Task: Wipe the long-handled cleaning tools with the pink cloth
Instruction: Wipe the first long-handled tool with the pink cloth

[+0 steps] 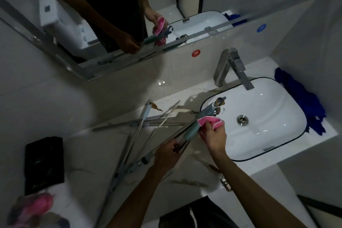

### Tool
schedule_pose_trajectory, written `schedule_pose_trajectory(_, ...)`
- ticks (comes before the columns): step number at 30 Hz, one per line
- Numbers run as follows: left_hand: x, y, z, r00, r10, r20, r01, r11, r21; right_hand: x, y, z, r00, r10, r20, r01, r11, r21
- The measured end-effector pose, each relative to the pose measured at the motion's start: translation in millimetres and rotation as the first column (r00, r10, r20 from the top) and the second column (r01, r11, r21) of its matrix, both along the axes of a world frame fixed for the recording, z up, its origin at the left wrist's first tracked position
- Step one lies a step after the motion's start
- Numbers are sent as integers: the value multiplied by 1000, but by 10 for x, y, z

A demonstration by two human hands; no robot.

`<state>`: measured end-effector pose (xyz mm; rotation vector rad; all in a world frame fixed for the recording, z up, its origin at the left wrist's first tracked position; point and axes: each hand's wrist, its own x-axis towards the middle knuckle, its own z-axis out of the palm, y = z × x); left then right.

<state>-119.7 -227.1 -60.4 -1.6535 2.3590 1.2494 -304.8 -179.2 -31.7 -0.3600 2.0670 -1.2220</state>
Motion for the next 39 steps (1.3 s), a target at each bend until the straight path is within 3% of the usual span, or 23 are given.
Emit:
schedule_pose_trajectory(3, -91, -27, -14, 998, -52, 28, 51, 999, 17, -105, -71, 24, 978, -63, 196, 86, 990, -113)
schedule_pose_trajectory(6, -213, -126, -11, 988, -133, 74, 130, 990, 51, -203, -110, 113, 953, -21, 302, 89, 973, -212)
schedule_pose_trajectory(10, -350, -238, -8, 974, -201, 106, 192, 977, 94, -353, -213, 207, 902, -58, 429, 146, 974, -175)
schedule_pose_trajectory(16, -559, -353, -54, 959, -254, 125, 234, 960, 155, -444, -317, 110, 920, -116, 374, 165, 981, -101)
schedule_pose_trajectory(22, -903, -510, -82, 990, -40, -132, 27, 995, -97, -414, -363, 75, 931, -139, 338, 174, 982, -74)
schedule_pose_trajectory(26, -1201, -620, -48, 957, -211, -200, 188, 974, -128, -425, -295, 81, 947, -156, 279, 179, 982, -56)
schedule_pose_trajectory(30, -1362, -661, -147, 959, -192, -206, 209, 976, 63, -479, -202, 71, 970, -168, 173, 175, 984, -28)
schedule_pose_trajectory(36, -1368, -691, -305, 936, -252, -247, 197, 954, -228, -571, -181, 151, 950, -275, 149, 282, 959, -32)
schedule_pose_trajectory(39, -1332, -688, -144, 927, -232, -295, 206, 971, -118, -620, -222, 221, 941, -303, 151, 318, 944, -91)
